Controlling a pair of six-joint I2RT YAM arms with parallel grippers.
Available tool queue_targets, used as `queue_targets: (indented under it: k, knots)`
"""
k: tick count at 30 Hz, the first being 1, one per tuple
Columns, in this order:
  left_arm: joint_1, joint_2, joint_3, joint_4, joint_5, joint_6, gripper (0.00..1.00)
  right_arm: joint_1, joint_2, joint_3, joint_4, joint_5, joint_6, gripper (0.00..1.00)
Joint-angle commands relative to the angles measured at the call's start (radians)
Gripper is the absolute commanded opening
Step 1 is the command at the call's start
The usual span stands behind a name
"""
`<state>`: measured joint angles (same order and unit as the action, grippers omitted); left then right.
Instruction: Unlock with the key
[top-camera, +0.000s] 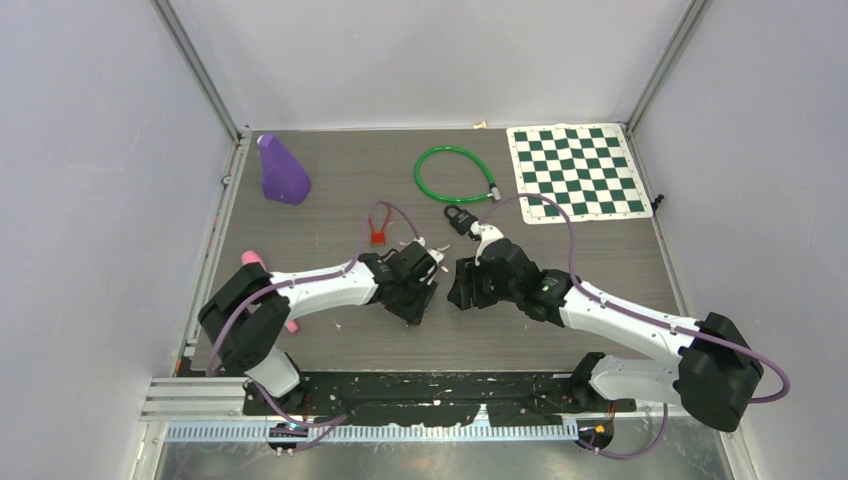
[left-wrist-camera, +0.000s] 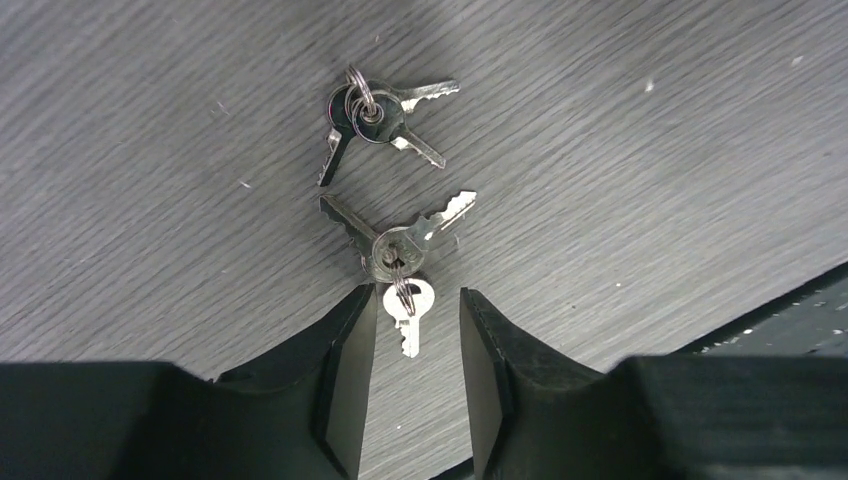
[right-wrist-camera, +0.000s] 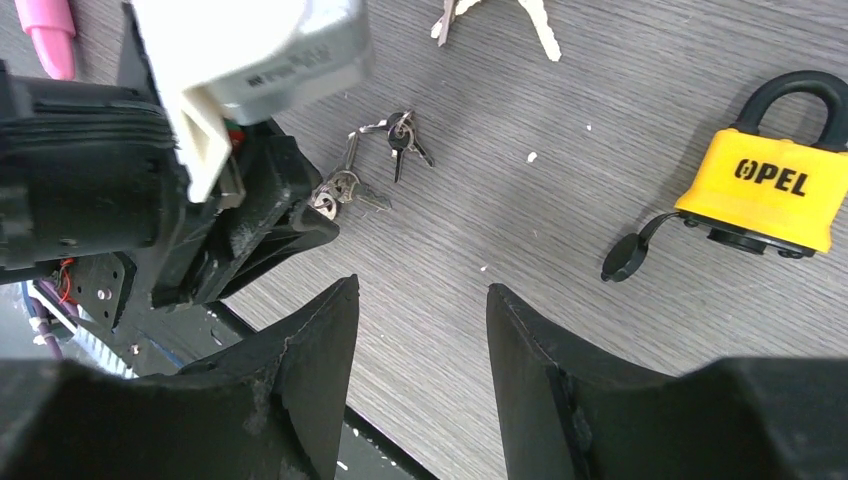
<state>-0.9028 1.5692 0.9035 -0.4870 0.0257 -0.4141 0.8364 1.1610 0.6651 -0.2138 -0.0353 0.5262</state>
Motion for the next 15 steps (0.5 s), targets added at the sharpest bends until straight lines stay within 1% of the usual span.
queue_targets:
  k: [1, 2, 5, 8, 9, 12, 15]
  knots:
    - [-0.008, 0.042, 0.034, -0.031, -0.017, 0.016, 0.36, -0.001, -0.031, -0.014, 0.008, 0.031, 0.009, 0.57]
    - [-0.008, 0.049, 0.031, -0.026, -0.018, 0.016, 0.33, -0.002, -0.031, -0.014, 0.008, 0.031, 0.009, 0.57]
    - [-0.008, 0.064, 0.024, -0.012, -0.017, 0.014, 0.22, -0.002, -0.028, -0.013, 0.01, 0.031, 0.009, 0.57]
    - [-0.008, 0.063, 0.02, -0.007, -0.017, 0.016, 0.06, -0.002, -0.03, -0.014, 0.018, 0.026, 0.011, 0.57]
    - [-0.008, 0.054, 0.016, -0.007, -0.045, 0.02, 0.0, -0.002, -0.031, -0.015, 0.02, 0.022, 0.011, 0.57]
    - [-0.008, -0.015, -0.017, 0.017, -0.064, 0.037, 0.0, -0.002, -0.038, -0.027, 0.045, -0.003, 0.012, 0.57]
    - [-0.006, -0.14, -0.079, 0.086, -0.066, 0.044, 0.0, -0.001, -0.05, -0.048, 0.122, -0.05, 0.016, 0.57]
